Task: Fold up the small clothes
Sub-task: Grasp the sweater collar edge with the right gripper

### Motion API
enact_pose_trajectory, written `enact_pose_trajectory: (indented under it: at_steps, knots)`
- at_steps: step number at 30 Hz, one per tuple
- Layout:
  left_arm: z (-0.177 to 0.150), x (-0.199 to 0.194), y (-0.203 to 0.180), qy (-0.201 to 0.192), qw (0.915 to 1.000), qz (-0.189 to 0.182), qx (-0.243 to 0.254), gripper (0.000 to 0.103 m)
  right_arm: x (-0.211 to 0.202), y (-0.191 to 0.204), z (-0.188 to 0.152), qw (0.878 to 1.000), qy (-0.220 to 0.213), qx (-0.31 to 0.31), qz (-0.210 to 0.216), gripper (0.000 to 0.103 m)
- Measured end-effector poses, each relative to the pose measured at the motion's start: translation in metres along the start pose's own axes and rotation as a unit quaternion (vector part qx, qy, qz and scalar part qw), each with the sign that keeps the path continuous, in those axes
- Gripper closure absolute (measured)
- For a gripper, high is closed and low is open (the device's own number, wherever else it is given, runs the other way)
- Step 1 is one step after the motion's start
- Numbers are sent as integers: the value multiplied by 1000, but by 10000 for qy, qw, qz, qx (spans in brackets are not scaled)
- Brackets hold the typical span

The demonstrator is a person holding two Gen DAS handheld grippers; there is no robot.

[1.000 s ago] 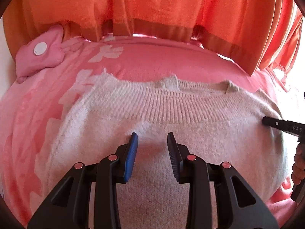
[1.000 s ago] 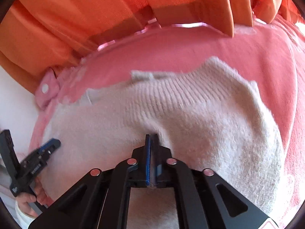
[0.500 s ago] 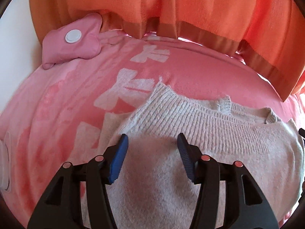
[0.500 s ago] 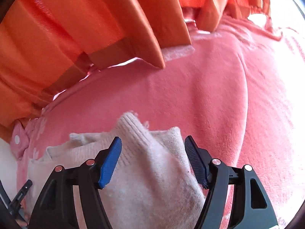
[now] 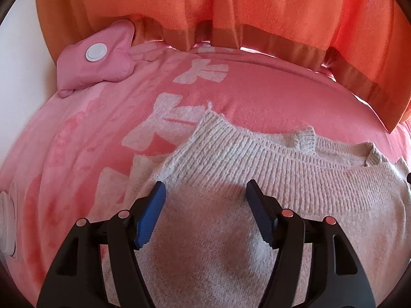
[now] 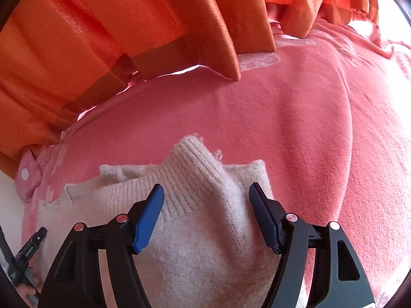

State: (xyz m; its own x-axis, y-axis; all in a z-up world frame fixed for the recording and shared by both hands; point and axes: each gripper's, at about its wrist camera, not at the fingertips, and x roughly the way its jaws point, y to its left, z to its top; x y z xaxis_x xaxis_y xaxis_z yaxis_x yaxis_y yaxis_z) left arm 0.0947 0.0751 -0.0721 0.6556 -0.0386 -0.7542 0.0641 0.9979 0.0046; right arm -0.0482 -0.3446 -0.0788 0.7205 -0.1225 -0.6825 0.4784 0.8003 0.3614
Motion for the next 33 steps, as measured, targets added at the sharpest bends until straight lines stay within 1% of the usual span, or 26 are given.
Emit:
enact_pose_trajectory:
  at_steps: [8,10,13,15,16,18,20,21,22,24,25,26,27,28,29,30,31,32,33]
  knots:
    - [1,1,-1,19,10000,39,-27,38,1,5,-2,10000,13,-77,-38,36]
    - [2,1,-1,19,10000,30,-29,35,1,7,-3,10000,16,-94,-23,36]
    - [1,1,-2,24,10000,19,-39,31,3,13,-5,9998,45,-197,-58,41]
    - [2,2,-3,38,10000,12,-32,29,2,16,-5,9994,11,-308,-152,62]
    - [2,2,-3,44,10000,-13,-59,29,2,18,-6,9992,-13,-370,-181,66]
    - [5,3,1,62,9996,-162,-219,29,-2,18,-5,9989,-97,-417,-198,87]
    - [7,3,9,77,9981,-387,-480,38,-4,16,-3,9989,-140,-387,-208,92]
    - [7,4,12,99,9974,-447,-561,49,-4,13,-3,9991,-136,-347,-184,95]
    - [8,5,16,118,9967,-495,-632,62,-4,12,-2,9992,-124,-336,-173,95]
    - [9,5,21,112,9958,-608,-681,80,-4,11,-2,9992,-111,-354,-156,96]
    - [10,4,23,88,9952,-653,-722,82,-5,11,-2,9992,-133,-353,-137,96]
    - [11,2,25,66,9941,-735,-796,82,-5,12,-1,9992,-140,-360,-111,94]
    - [12,0,28,58,9928,-817,-879,82,-5,12,-1,9993,-131,-350,-61,86]
    - [12,1,30,55,9919,-847,-944,75,-5,12,-1,9994,-115,-320,-11,84]
    - [13,2,34,78,9908,-830,-1068,62,-3,11,-1,9996,-74,-263,54,74]
    - [14,3,38,74,9892,-828,-1206,44,-3,10,-2,9997,-76,-209,77,62]
    - [15,6,44,44,9866,-881,-1372,36,-2,10,-2,9998,-80,-167,105,58]
    - [16,7,46,44,9852,-929,-1438,36,0,11,-3,9998,-34,-172,126,54]
    - [17,10,46,61,9850,-969,-1430,35,3,13,-4,9997,12,-245,88,54]
